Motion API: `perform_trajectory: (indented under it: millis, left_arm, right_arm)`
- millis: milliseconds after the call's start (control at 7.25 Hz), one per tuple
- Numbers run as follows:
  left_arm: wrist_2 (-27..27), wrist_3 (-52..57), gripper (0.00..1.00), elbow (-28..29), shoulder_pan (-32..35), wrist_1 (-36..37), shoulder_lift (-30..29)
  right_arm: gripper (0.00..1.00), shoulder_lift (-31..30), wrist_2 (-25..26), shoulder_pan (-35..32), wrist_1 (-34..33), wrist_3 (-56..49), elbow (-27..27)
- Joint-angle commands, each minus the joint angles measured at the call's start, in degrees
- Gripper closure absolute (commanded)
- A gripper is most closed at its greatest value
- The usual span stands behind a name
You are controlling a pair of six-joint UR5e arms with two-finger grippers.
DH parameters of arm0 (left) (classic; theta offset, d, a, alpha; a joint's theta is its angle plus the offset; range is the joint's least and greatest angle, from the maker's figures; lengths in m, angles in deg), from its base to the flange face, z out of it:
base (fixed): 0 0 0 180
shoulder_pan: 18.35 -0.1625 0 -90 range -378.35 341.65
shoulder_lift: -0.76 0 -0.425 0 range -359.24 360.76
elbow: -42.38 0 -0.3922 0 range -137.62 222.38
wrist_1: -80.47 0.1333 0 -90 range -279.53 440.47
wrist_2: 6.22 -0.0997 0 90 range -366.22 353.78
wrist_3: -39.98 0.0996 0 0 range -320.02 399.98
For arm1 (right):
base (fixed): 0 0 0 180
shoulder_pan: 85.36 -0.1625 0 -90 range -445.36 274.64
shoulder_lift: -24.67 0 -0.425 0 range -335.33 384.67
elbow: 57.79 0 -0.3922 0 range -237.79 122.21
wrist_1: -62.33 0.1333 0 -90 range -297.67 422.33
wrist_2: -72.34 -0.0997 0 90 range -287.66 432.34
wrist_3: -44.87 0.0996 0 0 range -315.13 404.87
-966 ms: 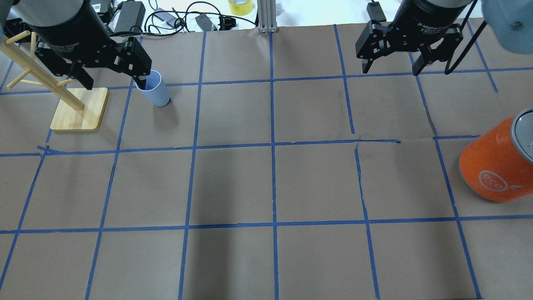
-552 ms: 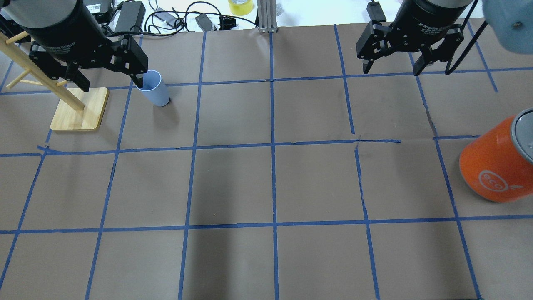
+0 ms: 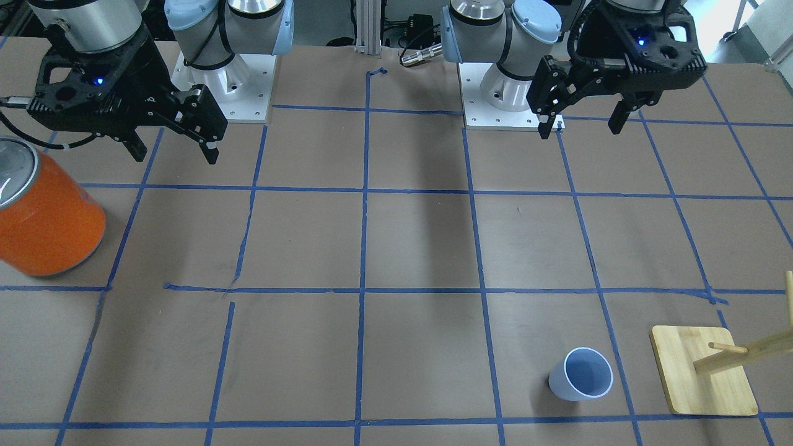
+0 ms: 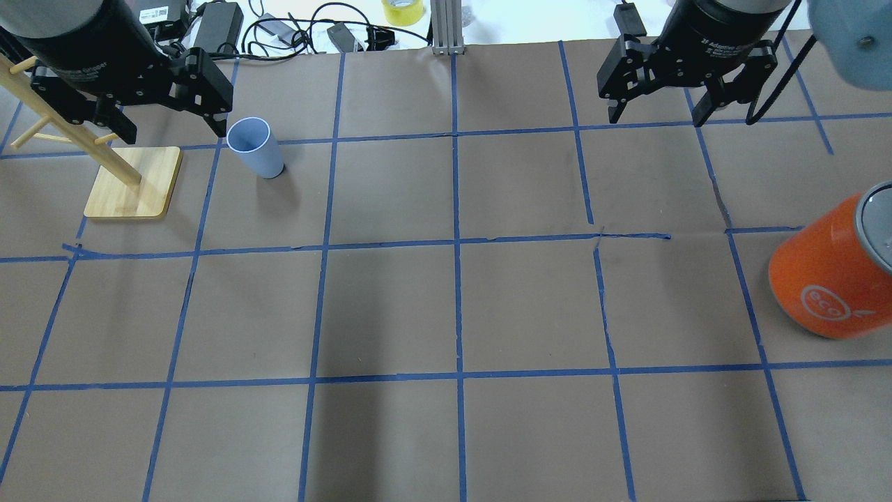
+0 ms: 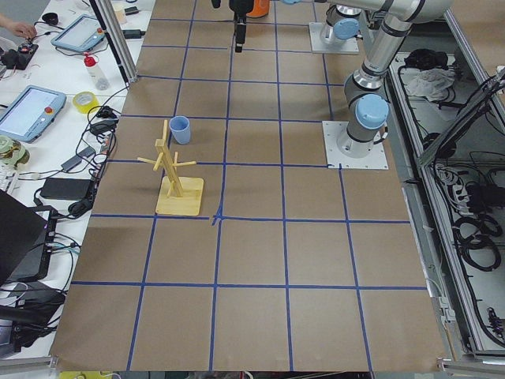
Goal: Flip cup
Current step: 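Open the left gripper and raise it away from the cup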
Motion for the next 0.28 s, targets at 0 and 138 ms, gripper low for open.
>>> perform_trajectory:
  millis: [0, 138]
  left_arm:
    - [2.73, 1.26, 0.00, -0.29, -1.53, 0.37, 0.28]
    - [2.90, 1.26, 0.00, -0.90, -1.53, 0.20, 0.54]
  right_arm:
    - [0.00, 0.00, 0.01, -0.03, 0.00, 0.04, 0.00]
    - [0.00, 0.00, 0.01, -0.03, 0.00, 0.04, 0.00]
